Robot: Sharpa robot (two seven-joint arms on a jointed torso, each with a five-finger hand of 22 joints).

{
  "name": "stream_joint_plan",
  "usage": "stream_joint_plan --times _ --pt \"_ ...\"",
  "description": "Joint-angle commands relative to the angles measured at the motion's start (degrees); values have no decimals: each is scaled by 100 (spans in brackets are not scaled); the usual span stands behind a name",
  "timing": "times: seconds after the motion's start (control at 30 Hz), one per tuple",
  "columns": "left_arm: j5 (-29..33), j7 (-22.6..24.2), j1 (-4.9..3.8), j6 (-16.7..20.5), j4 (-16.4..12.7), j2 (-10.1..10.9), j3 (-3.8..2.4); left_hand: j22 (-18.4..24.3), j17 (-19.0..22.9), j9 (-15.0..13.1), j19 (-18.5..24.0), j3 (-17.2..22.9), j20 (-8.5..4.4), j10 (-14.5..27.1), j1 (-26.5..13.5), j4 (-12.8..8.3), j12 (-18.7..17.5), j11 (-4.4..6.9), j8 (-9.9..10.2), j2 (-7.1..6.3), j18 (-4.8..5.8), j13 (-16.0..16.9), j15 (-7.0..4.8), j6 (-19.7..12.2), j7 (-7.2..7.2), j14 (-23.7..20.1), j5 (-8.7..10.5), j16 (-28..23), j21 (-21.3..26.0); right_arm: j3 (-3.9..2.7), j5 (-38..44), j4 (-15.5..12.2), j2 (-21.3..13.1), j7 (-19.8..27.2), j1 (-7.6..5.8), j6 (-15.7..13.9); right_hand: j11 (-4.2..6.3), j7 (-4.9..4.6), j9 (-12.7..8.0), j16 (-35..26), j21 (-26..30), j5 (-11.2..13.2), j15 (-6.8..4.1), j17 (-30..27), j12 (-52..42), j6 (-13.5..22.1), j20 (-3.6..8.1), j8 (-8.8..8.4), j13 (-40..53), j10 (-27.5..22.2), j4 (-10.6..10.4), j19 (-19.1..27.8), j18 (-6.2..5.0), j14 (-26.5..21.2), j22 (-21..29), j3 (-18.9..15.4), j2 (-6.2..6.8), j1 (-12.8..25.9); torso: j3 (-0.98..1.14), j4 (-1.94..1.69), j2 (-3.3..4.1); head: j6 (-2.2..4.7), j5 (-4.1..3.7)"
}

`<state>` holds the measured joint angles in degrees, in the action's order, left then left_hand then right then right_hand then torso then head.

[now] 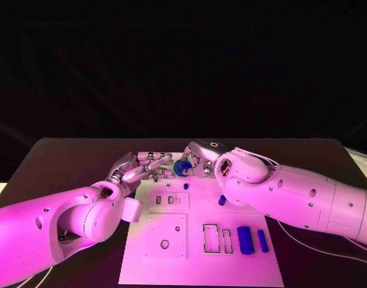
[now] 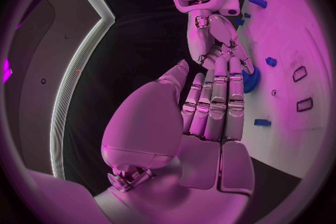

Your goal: Assemble the parts on the task board

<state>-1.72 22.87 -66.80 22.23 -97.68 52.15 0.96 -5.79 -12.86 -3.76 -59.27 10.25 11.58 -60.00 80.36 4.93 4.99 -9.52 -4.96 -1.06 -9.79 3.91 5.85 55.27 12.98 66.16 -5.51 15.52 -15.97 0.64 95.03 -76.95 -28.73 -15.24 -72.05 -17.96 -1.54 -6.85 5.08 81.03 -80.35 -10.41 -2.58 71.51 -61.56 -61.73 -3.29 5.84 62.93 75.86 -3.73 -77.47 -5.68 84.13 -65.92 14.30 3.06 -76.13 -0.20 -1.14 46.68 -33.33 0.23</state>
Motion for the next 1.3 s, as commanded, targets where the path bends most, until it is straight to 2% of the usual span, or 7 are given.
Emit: stream_joint_plan --times 0.03,0.23,0.53,0.77,1.0,1.17,1.3 --pt "15 31 -3 -112 -9 -14 -4 8 -6 -1 -4 -1 24 25 26 -25 -35 -6 38 24 -60 -4 -3 -16 25 -57 -32 37 19 5 89 66 32 67 5 10 -43 -30 0 -39 4 0 23 -19 359 132 -38 -134 -300 -249 -66 31 70 257 39 91 122 120 -4 -1 -1 10 4" --pt "15 25 -3 -110 -5 -10 -4 8 -6 -1 -4 -1 24 25 26 -25 -35 -6 38 24 -60 -4 -3 -16 25 -57 -32 37 19 9 88 130 82 125 6 19 -142 -135 -80 -84 47 -3 112 -80 930 493 -125 -231 -776 -609 -66 92 50 238 131 101 259 189 -1 3 -1 5 17" --pt "15 21 -4 -112 -13 -7 -4 8 -6 -1 -4 -1 24 25 26 -25 -35 -6 38 24 -60 -4 -3 -16 25 -57 -32 37 19 13 83 136 96 153 5 85 -164 -154 -96 -119 75 -7 134 -130 1072 586 -151 -224 -898 -691 -88 129 37 224 191 76 300 240 -1 3 -3 -7 14" --pt "15 21 -4 -112 -13 6 -4 8 -6 -1 -4 -1 24 25 26 -25 -35 -6 38 24 -60 -4 -3 -16 25 -57 -32 37 19 14 58 -36 -101 179 6 -99 -166 -152 -91 -124 74 -39 139 -131 1040 586 -161 -206 -873 -661 -119 125 37 223 182 44 315 291 5 6 -4 -15 15" --pt "15 26 -4 -115 -1 34 -4 8 -11 -2 -4 6 23 21 24 -34 -34 -6 37 20 -60 -3 -3 -14 25 -61 -29 41 19 -9 -181 -488 -673 321 -3 -403 -155 -141 -79 -127 64 -153 132 -130 941 547 -162 -180 -791 -587 -134 110 40 226 159 33 315 302 9 16 -13 -14 24" --pt "15 40 -3 -118 13 81 -4 8 -12 -3 -4 8 23 20 24 -35 -34 -6 37 19 -60 -3 -3 -14 25 -62 -29 42 19 -56 -876 -905 -1440 955 -62 -571 -149 -136 -73 -132 57 -220 127 -134 844 528 -160 -172 -706 -526 -116 102 43 226 145 27 343 276 19 55 -25 -11 31" --pt "15 45 -3 -118 31 102 -4 8 -14 -3 -5 12 22 18 26 -40 -33 -5 36 20 -60 -2 -4 -11 24 -62 -30 45 19 -74 -1348 -989 -1892 1552 -105 -468 -143 -133 -69 -124 53 -251 123 -112 829 511 -157 -166 -691 -521 -64 99 46 230 131 41 362 202 42 90 -38 -7 45"
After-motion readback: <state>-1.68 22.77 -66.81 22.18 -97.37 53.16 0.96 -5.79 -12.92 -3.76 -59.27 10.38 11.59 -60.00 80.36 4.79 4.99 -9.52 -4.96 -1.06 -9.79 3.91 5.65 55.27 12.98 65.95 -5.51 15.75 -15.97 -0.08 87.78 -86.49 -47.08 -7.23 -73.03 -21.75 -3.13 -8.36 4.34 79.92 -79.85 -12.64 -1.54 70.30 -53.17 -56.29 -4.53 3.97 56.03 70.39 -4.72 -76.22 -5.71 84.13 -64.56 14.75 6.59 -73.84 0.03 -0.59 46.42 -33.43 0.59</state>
